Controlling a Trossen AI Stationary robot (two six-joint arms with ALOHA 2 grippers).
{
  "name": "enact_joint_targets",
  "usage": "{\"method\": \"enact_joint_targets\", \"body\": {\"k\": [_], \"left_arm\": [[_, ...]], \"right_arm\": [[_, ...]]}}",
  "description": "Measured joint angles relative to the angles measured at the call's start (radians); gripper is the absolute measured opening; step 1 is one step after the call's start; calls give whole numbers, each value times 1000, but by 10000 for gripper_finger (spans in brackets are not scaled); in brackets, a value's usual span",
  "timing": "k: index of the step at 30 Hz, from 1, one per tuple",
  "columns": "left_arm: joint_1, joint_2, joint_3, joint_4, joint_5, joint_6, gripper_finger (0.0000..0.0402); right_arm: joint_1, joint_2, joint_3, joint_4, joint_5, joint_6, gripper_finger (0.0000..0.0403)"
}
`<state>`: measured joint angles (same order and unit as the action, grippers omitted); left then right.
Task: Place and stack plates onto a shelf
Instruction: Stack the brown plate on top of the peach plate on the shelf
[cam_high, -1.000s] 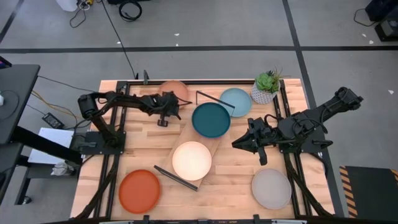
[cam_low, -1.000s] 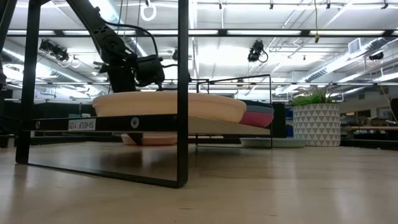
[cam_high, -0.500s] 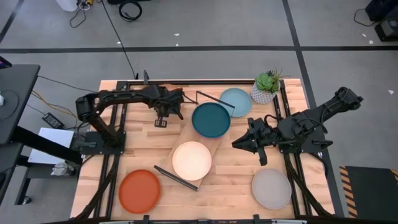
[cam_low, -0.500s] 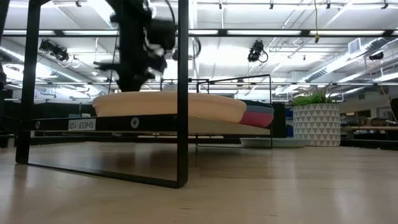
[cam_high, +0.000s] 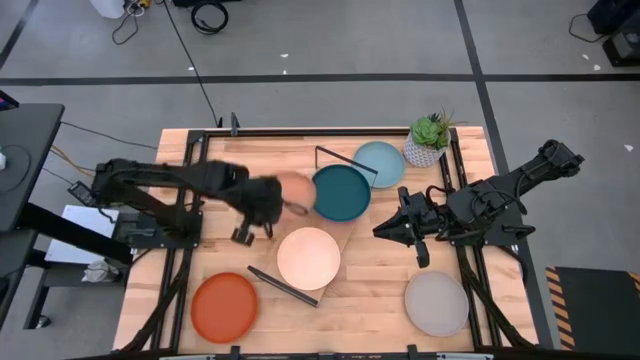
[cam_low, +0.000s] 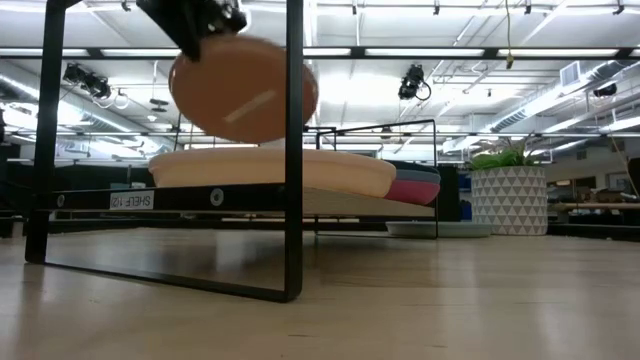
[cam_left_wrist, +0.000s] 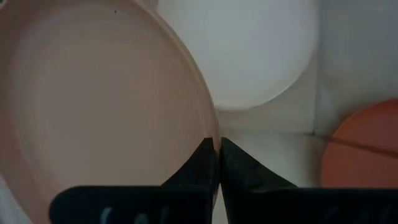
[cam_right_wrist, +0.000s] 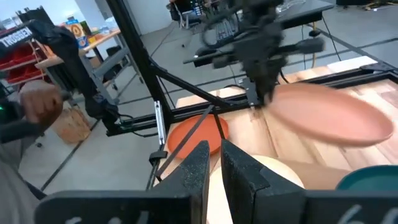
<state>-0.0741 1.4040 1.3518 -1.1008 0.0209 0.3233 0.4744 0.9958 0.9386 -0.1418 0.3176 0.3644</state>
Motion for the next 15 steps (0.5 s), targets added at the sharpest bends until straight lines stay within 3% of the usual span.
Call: {"method": "enact_joint_targets", "body": {"k": [8, 15], "left_arm": [[-210, 56, -1, 77, -4, 86, 15], [-297, 130, -1, 95, -9, 207, 15]], "right_arm": [[0, 0, 0, 13, -5, 0, 48], [0, 0, 0, 24, -5, -25, 48]]}}
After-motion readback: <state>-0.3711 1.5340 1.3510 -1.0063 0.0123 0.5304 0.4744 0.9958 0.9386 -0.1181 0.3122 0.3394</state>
